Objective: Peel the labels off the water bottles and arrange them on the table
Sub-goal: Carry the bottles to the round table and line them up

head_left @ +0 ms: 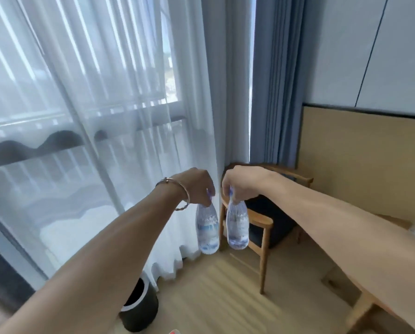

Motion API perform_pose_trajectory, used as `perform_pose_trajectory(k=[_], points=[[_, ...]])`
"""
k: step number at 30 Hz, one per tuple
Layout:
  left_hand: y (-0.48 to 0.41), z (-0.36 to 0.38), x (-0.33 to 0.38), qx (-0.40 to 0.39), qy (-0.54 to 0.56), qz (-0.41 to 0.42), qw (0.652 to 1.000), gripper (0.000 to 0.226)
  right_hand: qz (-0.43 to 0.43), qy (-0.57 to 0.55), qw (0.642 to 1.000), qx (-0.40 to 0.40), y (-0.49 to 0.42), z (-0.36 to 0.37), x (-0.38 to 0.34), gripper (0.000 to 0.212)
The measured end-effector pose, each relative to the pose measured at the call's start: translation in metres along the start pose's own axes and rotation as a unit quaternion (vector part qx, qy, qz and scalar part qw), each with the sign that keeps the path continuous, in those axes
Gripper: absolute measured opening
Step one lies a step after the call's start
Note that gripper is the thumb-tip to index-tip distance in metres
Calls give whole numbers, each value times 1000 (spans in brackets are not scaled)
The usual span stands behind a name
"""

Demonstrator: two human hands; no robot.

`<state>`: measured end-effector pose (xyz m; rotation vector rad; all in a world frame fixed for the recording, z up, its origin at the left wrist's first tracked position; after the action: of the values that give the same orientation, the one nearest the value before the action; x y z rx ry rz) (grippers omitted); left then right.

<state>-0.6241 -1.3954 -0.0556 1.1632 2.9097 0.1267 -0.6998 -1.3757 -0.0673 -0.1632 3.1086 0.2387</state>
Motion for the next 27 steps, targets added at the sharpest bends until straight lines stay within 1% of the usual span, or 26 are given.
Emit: perform_pose_trajectory(k=[4,8,12,15,20,23,25,27], points=[[-34,-9,76,-39,-20,80,996,33,18,3,1000,8,28,-14,61,30],[-67,-20,132,-39,3,130,991,30,50,10,999,-7,49,-17,118,29],[-113,-18,173,-39,9,179,983,24,107,-18,994,0,65,-15,180,32],[-144,-12,206,-44,-2,224,973,27,152,-33,988,-5,80,-12,218,33],[-185,-20,257,-18,20,295,955,26,232,-36,972,-16,101,-15,278,27],[-203,-29,285,-21,48,326,944,23,278,-26,960,-11,116,-25,307,16],[-211,-35,306,-15,62,350,935,28,310,-25,950,2,129,-31,327,13],[-218,-38,327,-8,68,368,927,44,343,-27,939,12,145,-34,345,10]])
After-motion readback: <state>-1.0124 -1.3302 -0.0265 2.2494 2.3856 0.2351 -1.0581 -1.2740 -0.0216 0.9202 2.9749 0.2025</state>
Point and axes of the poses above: each hand's wrist, its own y-axis away from the middle knuckle, its own z-axis out of the palm, x = y × z, the point moved 9 cm from there along -y, towards the middle knuckle
